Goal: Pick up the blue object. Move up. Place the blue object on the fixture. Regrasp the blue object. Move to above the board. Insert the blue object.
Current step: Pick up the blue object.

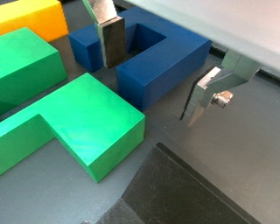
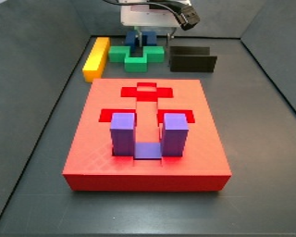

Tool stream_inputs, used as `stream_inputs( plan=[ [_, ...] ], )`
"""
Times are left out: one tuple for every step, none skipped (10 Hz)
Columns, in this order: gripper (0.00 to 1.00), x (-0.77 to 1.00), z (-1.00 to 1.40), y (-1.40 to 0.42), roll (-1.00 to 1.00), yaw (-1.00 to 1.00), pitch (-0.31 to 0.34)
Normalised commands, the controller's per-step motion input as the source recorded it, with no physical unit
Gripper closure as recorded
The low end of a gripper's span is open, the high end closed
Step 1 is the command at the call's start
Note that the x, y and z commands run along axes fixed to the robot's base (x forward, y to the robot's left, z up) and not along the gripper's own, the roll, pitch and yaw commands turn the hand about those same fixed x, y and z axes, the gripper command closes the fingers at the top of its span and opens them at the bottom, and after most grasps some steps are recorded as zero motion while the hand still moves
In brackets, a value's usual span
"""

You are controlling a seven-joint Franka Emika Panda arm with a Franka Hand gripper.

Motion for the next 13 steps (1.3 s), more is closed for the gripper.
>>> stream_inputs(
  plan=[
    [1.00, 0.00, 0.00, 0.00, 0.00, 0.00, 0.000],
    [1.00, 0.00, 0.00, 0.00, 0.00, 0.00, 0.000],
    [1.00, 0.00, 0.00, 0.00, 0.00, 0.00, 0.000],
    [1.00, 0.00, 0.00, 0.00, 0.00, 0.00, 0.000],
    [1.00, 0.00, 0.00, 0.00, 0.00, 0.00, 0.000],
    [1.00, 0.00, 0.00, 0.00, 0.00, 0.00, 0.000],
    [1.00, 0.00, 0.00, 0.00, 0.00, 0.00, 0.000],
    [1.00, 0.00, 0.00, 0.00, 0.00, 0.00, 0.000],
    [1.00, 0.00, 0.00, 0.00, 0.00, 0.00, 0.000],
    [1.00, 0.00, 0.00, 0.00, 0.00, 0.00, 0.000],
    [1.00, 0.00, 0.00, 0.00, 0.00, 0.00, 0.000],
    [1.00, 0.00, 0.00, 0.00, 0.00, 0.00, 0.000],
    [1.00, 0.00, 0.00, 0.00, 0.00, 0.00, 0.000]
  ],
)
